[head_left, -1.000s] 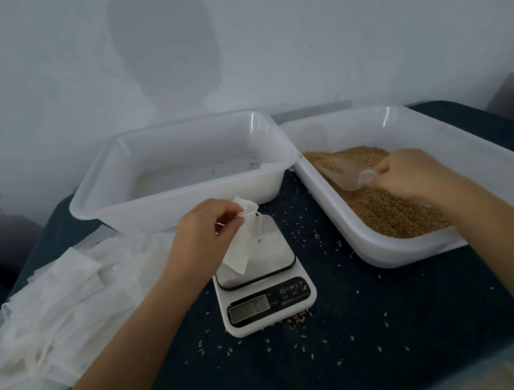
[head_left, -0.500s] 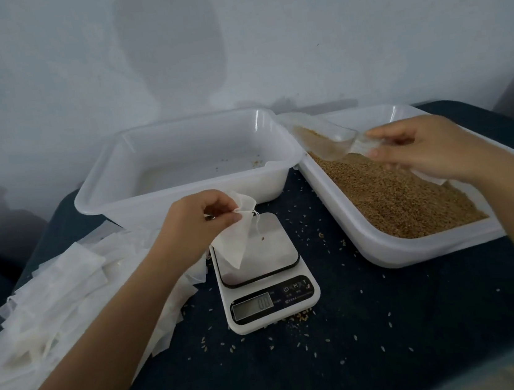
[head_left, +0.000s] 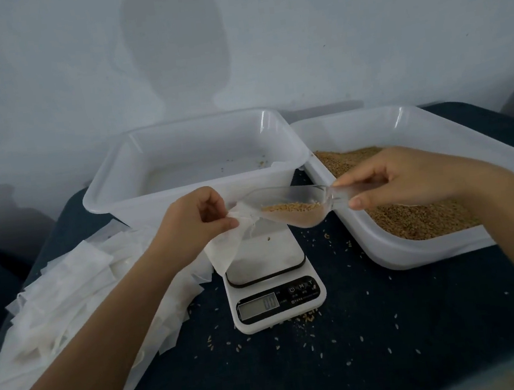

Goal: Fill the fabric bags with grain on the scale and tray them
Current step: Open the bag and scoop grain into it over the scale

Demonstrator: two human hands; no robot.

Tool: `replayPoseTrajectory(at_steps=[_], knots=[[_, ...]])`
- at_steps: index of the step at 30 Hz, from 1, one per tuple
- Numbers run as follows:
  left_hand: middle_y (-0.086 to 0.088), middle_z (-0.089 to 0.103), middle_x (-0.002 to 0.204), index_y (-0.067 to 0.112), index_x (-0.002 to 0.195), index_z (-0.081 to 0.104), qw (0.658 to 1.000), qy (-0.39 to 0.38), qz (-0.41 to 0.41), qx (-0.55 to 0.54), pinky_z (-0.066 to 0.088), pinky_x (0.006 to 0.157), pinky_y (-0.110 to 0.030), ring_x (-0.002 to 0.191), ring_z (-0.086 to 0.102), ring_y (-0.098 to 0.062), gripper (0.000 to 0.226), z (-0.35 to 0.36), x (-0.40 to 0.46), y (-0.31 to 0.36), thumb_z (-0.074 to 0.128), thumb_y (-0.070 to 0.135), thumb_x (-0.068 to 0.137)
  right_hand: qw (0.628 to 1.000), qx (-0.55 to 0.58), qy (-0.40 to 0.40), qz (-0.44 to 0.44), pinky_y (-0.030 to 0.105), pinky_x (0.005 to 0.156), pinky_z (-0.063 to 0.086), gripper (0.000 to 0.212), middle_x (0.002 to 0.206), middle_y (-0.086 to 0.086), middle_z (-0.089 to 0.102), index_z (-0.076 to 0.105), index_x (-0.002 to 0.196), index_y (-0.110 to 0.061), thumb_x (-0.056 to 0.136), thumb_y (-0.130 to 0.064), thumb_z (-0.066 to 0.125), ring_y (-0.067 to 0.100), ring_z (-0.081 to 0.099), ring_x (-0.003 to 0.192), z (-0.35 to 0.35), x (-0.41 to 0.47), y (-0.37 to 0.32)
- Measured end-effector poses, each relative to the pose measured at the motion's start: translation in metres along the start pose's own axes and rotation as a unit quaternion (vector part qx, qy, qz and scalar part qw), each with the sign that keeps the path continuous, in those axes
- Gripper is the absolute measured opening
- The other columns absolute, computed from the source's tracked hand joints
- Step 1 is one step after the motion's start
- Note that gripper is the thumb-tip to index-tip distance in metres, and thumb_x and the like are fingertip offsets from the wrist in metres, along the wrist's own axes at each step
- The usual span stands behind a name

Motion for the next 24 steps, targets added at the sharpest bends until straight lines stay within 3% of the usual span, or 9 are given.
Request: replayPoseTrajectory(at_steps=[6,10,14,21,24], knots=[[0.012,0.066,0.065,0.026,0.076,0.068,1.000,-0.025,0.006,-0.017,0.041,0.059,-0.001,0.063,0.060,0.006,0.019,0.008,-0.005,0.002,0.078,0.011,0.072,0.999,-0.011,-0.042,0.011,0.033,0.099,0.046,0.032,0.110,-0.023,0.069,0.066,0.112,-0.046,0.082,-0.035,0.069,-0.003,0.063,0.102,0.004,-0.005,0.001],[0.009,0.066,0.063,0.017,0.074,0.068,0.998,-0.033,-0.001,-0.062,0.046,0.060,-0.007,0.060,0.061,0.002,0.012,0.013,-0.006,0.000,0.075,0.008,0.074,0.998,-0.014,-0.053,0.011,0.033,0.097,0.049,0.036,0.107,-0.021,0.070,0.066,0.111,-0.044,0.075,-0.044,0.066,-0.001,0.065,0.099,0.006,-0.009,-0.001],[-0.003,0.071,0.080,0.011,0.078,0.069,0.991,-0.061,-0.007,-0.115,0.050,0.063,-0.012,0.068,0.066,-0.004,0.011,0.021,-0.008,-0.004,0.073,0.002,0.075,0.998,-0.007,-0.057,0.017,0.036,0.097,0.050,0.040,0.107,-0.017,0.071,0.067,0.113,-0.040,0.073,-0.044,0.066,0.004,0.066,0.099,0.005,-0.010,0.000],[0.008,0.072,0.095,0.010,0.081,0.067,0.982,-0.108,-0.003,-0.156,0.050,0.066,-0.014,0.082,0.068,-0.006,0.015,0.035,-0.010,-0.006,0.067,-0.005,0.078,0.997,-0.021,-0.065,0.023,0.043,0.096,0.051,0.030,0.106,-0.009,0.072,0.067,0.108,-0.050,0.081,-0.038,0.070,0.014,0.068,0.099,0.003,-0.009,0.000],[0.008,0.072,0.096,0.013,0.081,0.068,0.979,-0.113,-0.008,-0.172,0.052,0.068,-0.017,0.087,0.068,-0.009,0.017,0.039,-0.012,-0.009,0.066,-0.004,0.079,0.997,-0.029,-0.073,0.027,0.039,0.096,0.051,0.029,0.107,-0.015,0.071,0.067,0.106,-0.053,0.080,-0.041,0.070,0.008,0.067,0.099,0.002,-0.011,-0.004]])
Point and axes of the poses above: each hand's wrist, its own x-axis towards the middle knuckle, its own z-axis out of the palm, y = z × x, the point moved 10 cm from there along x, towards the middle knuckle
